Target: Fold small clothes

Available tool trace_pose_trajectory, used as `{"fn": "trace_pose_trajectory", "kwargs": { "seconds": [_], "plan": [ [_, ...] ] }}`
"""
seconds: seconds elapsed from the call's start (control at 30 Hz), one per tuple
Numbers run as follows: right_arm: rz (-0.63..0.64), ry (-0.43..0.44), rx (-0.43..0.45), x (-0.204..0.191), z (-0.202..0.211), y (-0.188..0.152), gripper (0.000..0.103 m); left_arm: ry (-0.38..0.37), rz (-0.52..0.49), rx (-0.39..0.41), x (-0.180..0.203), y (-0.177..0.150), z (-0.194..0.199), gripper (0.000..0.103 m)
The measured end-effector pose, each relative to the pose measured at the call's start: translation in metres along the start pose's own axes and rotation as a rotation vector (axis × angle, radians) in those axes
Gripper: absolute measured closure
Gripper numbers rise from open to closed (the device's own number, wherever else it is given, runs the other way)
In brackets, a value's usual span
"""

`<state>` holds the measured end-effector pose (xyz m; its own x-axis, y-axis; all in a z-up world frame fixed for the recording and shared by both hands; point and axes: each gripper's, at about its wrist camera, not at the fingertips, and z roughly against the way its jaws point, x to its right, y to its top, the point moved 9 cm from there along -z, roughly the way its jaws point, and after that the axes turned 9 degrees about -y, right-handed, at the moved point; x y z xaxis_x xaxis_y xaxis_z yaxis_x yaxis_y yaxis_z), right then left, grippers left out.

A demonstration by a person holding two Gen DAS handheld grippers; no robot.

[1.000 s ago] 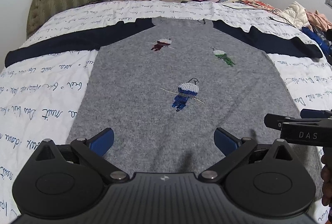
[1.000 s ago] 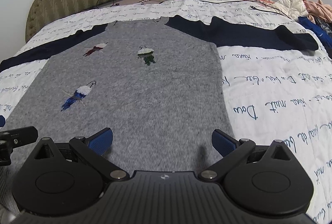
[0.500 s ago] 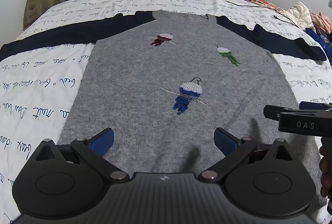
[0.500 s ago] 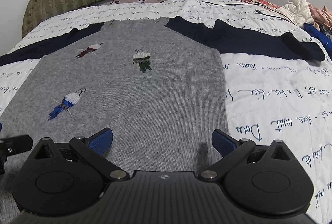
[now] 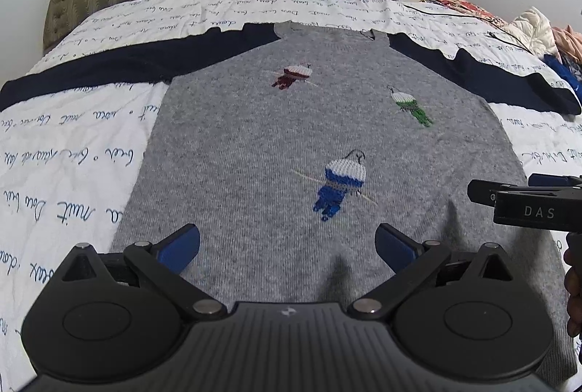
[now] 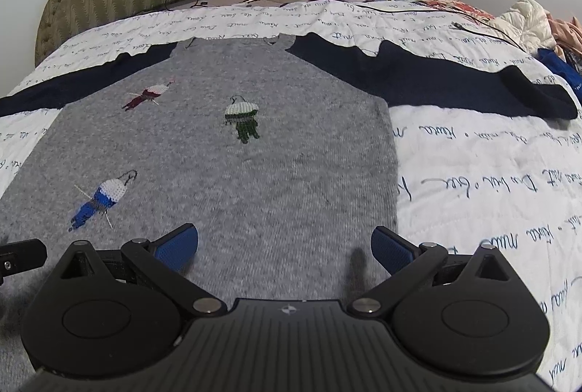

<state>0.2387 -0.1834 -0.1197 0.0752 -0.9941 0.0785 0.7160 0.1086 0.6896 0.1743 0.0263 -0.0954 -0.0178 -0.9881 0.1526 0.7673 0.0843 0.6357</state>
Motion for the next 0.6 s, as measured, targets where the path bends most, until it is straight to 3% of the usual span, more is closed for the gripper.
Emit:
{"fn": "trace_pose_trajectory", "kwargs": {
  "seconds": [0.4,0.6],
  "plan": [
    [0.037,-0.003,0.052,0.003,-0.010,0.032,0.000,0.027,-0.024,0.048,0.003,0.028,-0.003,0.000],
    [0.037,0.004,0.048,0.007,-0.023,0.041,0.000,0.084,-0.073,0.091,0.001,0.056,-0.026,0.000]
  ]
}}
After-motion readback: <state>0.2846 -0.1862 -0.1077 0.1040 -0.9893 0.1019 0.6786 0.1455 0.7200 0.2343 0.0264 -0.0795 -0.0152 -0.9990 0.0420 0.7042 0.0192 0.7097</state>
